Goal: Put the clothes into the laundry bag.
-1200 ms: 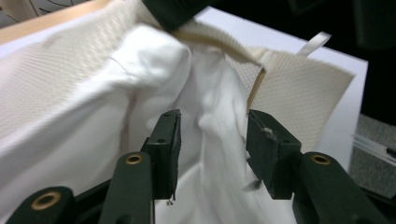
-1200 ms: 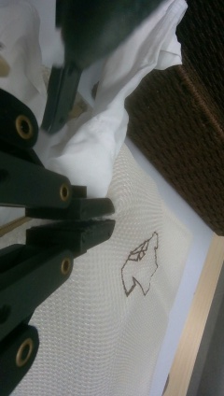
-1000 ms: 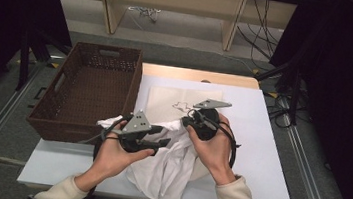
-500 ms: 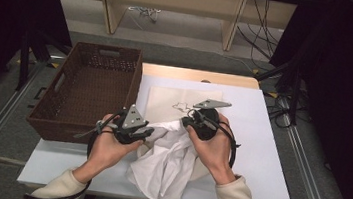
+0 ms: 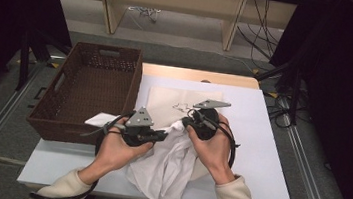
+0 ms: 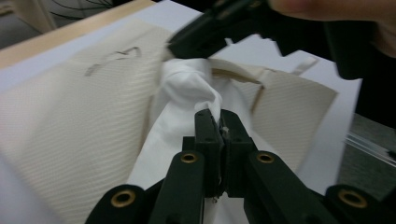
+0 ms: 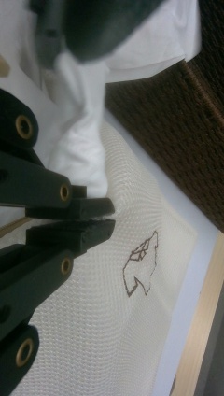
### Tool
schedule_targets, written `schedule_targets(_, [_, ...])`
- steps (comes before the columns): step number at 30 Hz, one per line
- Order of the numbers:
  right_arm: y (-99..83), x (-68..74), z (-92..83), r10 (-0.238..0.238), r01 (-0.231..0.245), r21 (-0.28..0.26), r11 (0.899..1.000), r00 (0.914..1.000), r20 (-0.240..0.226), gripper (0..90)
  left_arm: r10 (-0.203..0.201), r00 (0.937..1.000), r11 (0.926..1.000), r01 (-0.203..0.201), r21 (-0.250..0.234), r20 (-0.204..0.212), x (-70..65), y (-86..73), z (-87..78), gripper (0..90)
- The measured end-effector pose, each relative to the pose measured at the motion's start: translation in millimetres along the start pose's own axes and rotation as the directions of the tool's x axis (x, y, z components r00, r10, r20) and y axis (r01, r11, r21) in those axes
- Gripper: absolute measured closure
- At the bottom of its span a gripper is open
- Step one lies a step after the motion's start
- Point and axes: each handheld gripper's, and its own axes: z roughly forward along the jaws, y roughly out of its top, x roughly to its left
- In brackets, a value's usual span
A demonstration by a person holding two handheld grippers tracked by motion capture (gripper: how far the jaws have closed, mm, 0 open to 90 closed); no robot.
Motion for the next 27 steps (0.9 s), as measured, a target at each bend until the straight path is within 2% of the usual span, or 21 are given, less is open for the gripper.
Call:
schedule_targets(3, [-0.4,0.3,-0.2,0.008,-0.008,0.001,1.0,1.0,0.001,88.8,0.003,0.9989,0.9997,-0.005,0.024,0.046,-9.2,-0.7,15.0,86.8])
schedule_targets(4, [-0.4,0.2,-0.2,0.01,-0.01,0.002,1.0,1.0,0.0,88.9,0.005,0.9988,0.9995,-0.007,0.03,0.05,-10.7,-1.1,19.6,86.8])
schedule_targets(6, [-0.4,-0.7,0.0,-0.007,0.007,-0.002,1.0,1.0,-0.002,88.9,0.032,0.9968,0.9988,-0.035,0.035,0.074,-8.7,-1.4,28.3,86.7])
schedule_targets(7, [-0.4,-0.3,-0.1,-0.002,0.002,-0.001,1.0,1.0,-0.002,88.9,-0.004,0.998,0.9988,0.001,0.049,0.064,-11.7,-3.7,33.7,86.6])
schedule_targets(8, [-0.4,-0.2,-0.3,-0.001,0.001,-0.002,1.0,1.0,-0.003,88.8,-0.007,0.9974,0.9984,0.003,0.057,0.072,-12.0,-4.3,37.0,86.6])
schedule_targets(9, [-0.3,-0.5,-0.4,-0.009,0.009,-0.003,1.0,1.0,-0.003,88.9,0.013,0.9982,0.9983,-0.016,0.056,0.059,-11.3,-5.5,42.2,86.5])
schedule_targets(10, [-0.4,0.0,-0.1,-0.005,0.005,-0.01,1.0,1.0,-0.004,88.9,-0.007,0.998,0.9977,0.003,0.068,0.063,-12.0,-6.2,44.9,86.4])
schedule_targets(13, [-0.2,0.6,-1.2,0.004,-0.004,-0.007,1.0,1.0,0.001,88.9,0.006,0.9985,0.997,-0.01,0.077,0.054,-8.4,-10.0,55.9,86.1])
schedule_targets(14, [-0.2,1.2,-1.8,0.011,-0.011,-0.003,1.0,0.9999,0.001,88.9,-0.012,0.999,0.9964,0.008,0.084,0.042,-7.1,-12.1,60.5,86.1])
schedule_targets(15, [0.0,1.9,-2.3,0.012,-0.012,-0.002,1.0,0.9999,-0.001,88.9,0.019,0.9992,0.995,-0.022,0.097,0.036,-3.7,-13.0,62.9,86.1])
schedule_targets(16, [-0.1,2.0,-2.0,0.003,-0.003,-0.006,1.0,1.0,-0.006,88.9,-0.003,0.9999,0.9948,0.002,0.101,0.013,-3.8,-14.9,66.2,86.0])
schedule_targets(17, [0.0,2.2,-1.8,0.001,-0.001,-0.006,1.0,1.0,0.0,88.9,0.0,0.9999,0.9946,-0.001,0.104,0.015,-2.2,-16.0,68.6,85.8])
schedule_targets(19, [0.0,4.3,-1.7,0.023,-0.023,-0.009,1.0,0.9997,-0.004,88.9,0.008,0.9998,0.9947,-0.006,0.102,-0.017,-0.2,-17.9,73.1,85.4])
schedule_targets(21, [0.1,3.3,-2.0,0.004,-0.004,-0.013,1.0,0.9999,-0.012,88.9,0.004,0.9996,0.9944,-0.001,0.106,-0.027,3.0,-19.3,76.8,84.6])
schedule_targets(22, [-0.2,4.0,-2.1,0.02,-0.02,-0.01,1.0,0.9997,-0.012,88.9,0.002,0.9996,0.9941,0.001,0.108,-0.027,3.6,-20.0,78.5,84.0])
schedule_targets(23, [-0.1,3.1,-1.4,0.004,-0.004,-0.013,1.0,1.0,-0.007,88.9,0.0,0.9997,0.9943,0.002,0.106,-0.025,3.8,-20.5,79.6,83.2])
schedule_targets(25, [-0.2,2.7,-1.1,0.002,-0.002,-0.01,1.0,1.0,-0.009,88.9,0.011,0.9994,0.9945,-0.008,0.105,-0.034,3.0,-21.0,79.4,81.7])
schedule_targets(26, [-0.3,2.6,-0.9,0.002,-0.002,-0.011,1.0,1.0,-0.006,88.9,0.008,0.9998,0.9943,-0.005,0.107,-0.021,2.8,-21.1,78.6,80.1])
schedule_targets(27, [-0.2,0.8,-1.0,-0.024,0.024,-0.014,1.0,0.9997,-0.01,88.9,0.009,0.9994,0.9959,-0.007,0.09,-0.032,1.8,-21.7,77.9,77.5])
